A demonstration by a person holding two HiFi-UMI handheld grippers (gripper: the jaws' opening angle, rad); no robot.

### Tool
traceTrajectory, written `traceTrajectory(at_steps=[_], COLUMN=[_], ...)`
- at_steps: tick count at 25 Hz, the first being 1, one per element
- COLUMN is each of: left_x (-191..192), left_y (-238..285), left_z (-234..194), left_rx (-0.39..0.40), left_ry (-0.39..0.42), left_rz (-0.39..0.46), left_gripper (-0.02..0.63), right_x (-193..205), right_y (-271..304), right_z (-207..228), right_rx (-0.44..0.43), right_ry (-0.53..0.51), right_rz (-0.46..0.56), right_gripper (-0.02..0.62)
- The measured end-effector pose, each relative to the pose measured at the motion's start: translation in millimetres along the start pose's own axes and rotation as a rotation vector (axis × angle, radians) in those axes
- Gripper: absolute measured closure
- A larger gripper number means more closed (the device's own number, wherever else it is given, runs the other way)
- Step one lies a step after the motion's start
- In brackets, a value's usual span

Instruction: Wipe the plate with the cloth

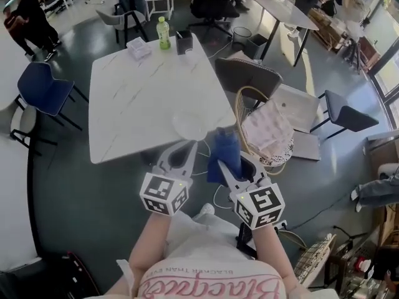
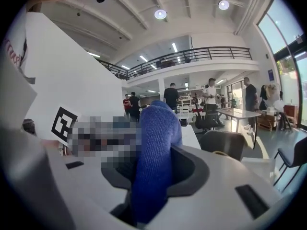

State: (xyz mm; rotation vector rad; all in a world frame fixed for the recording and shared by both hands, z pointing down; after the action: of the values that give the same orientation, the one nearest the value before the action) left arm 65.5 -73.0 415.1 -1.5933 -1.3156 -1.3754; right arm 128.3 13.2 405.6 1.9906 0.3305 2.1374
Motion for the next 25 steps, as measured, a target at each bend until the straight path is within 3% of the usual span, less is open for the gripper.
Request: traceTrajectory(at_steps=[13,25], left_x=[23.0,72.2], left_y=[32.9,58.4], left_z=[-17.9,-73.2], left_rx=[-0.169,-0.322], left_ry=[-0.086,-0.293], left_rz=[-0.039,-0.107], left_gripper=[0.601,0.600], right_x=[1.7,20.4], right_y=[47.0,116.7], right_z=[50.4,68.1], right_rx=[-0.179,-0.289], right_ry=[-0.048,-0.048], right_rz=[-0.041,-0.119], right_gripper=[0.462,0.462])
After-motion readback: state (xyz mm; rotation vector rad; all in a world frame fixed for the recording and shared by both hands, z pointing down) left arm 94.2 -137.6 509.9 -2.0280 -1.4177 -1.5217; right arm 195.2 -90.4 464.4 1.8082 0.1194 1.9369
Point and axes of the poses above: the fingertips, and each gripper's own axes: y forward along the fingers, z to its right, x out of its underside, the point moved 2 cm from there along -y, backward along the fingers, and after that the axes turned 2 degrees about -y, right-handed, at the moved point
